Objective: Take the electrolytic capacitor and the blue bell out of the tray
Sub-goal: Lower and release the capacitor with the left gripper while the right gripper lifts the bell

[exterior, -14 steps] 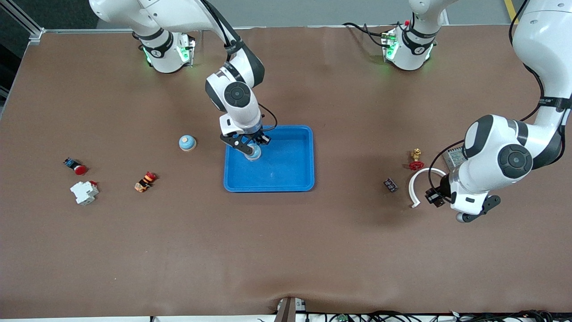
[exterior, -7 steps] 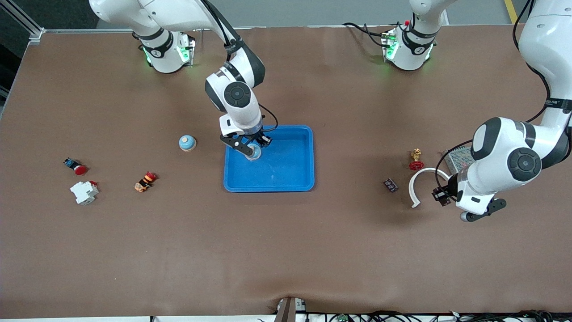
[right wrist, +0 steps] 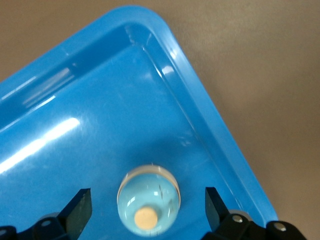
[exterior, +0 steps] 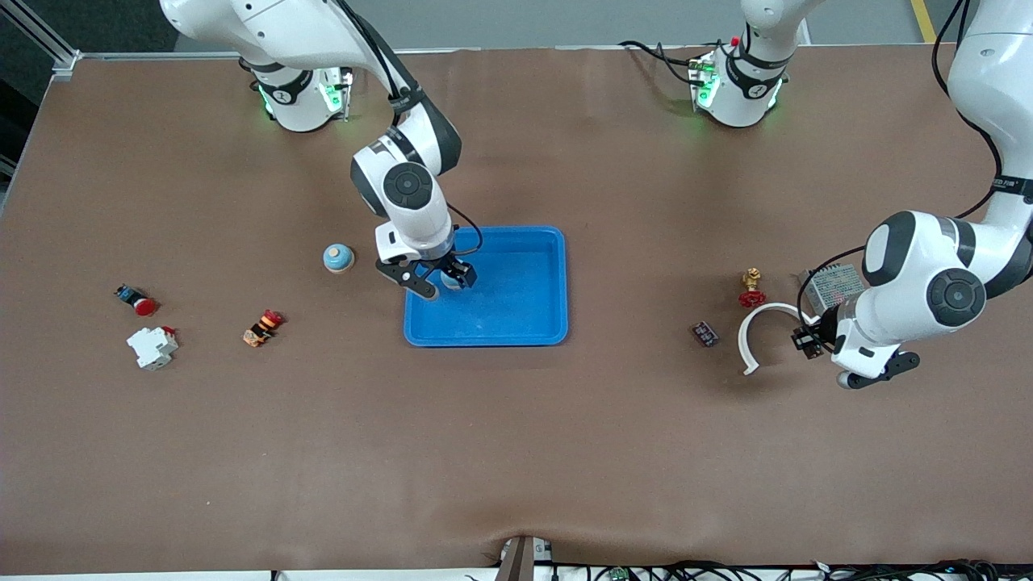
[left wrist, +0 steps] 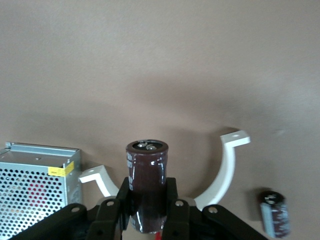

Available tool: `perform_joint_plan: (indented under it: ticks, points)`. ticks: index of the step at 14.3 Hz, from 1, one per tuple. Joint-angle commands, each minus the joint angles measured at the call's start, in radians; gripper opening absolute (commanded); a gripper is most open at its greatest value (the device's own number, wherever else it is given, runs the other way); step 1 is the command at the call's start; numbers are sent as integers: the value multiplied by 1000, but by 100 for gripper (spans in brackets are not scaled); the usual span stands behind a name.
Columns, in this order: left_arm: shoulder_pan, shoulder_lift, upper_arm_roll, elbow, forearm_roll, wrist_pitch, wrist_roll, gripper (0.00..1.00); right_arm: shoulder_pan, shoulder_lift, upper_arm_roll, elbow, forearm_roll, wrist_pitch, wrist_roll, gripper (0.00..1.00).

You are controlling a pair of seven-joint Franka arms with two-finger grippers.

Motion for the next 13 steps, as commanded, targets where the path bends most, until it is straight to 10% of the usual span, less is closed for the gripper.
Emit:
perform_joint_plan:
  ticks: [1, 13]
  points:
    - [42, 2, -11, -22, 54, 6, 9, 0, -3, 46, 10, -2, -15, 76, 2, 100]
    - [56, 77, -11, -33, 97, 82, 3, 0, 46, 77, 10, -11, -15, 99, 17, 100]
